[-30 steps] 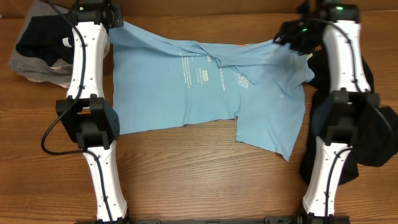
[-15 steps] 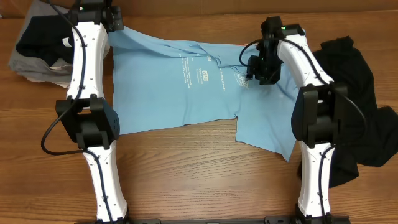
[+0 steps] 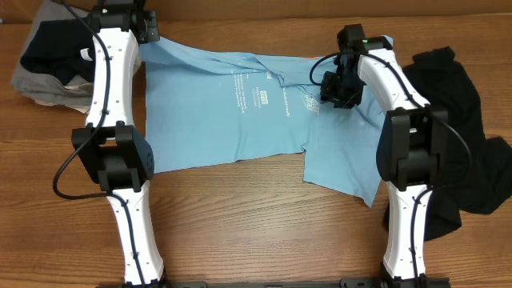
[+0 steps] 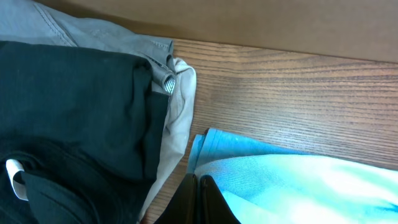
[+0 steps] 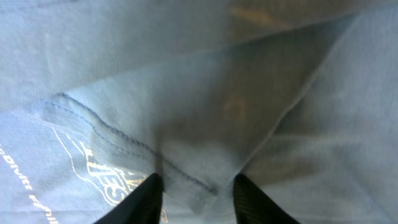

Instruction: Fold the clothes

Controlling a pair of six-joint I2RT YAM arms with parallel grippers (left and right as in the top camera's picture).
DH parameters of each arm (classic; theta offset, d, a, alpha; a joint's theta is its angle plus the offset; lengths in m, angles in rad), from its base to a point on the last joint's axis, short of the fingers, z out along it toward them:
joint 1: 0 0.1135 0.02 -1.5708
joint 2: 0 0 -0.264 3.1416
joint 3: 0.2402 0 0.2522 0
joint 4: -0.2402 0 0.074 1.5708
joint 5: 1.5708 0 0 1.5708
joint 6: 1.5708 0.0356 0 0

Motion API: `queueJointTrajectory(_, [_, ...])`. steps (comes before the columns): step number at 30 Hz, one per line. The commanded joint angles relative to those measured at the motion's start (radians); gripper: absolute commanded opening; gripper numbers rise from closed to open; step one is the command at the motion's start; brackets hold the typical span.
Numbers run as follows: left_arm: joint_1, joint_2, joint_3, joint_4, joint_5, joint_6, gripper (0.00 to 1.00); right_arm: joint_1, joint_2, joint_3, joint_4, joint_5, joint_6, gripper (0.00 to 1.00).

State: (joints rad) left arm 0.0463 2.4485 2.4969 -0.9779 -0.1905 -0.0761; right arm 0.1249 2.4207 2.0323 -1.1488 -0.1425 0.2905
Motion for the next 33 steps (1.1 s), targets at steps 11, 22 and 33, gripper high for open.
queueJointTrajectory(11, [-0.001, -0.004, 0.006, -0.013, 0.000, -0.016, 0.04, -0.008, -0.034, -0.015, 0.014, -0.015, 0.022, 0.15])
queueJointTrajectory(22, [-0.001, -0.024, 0.008, -0.018, -0.066, 0.002, 0.04, -0.068, -0.035, 0.215, -0.147, -0.015, 0.016, 0.04])
queueJointTrajectory(33, [0.002, -0.175, 0.022, -0.013, -0.082, 0.002, 0.04, -0.136, -0.035, 0.491, -0.340, -0.015, -0.037, 0.05])
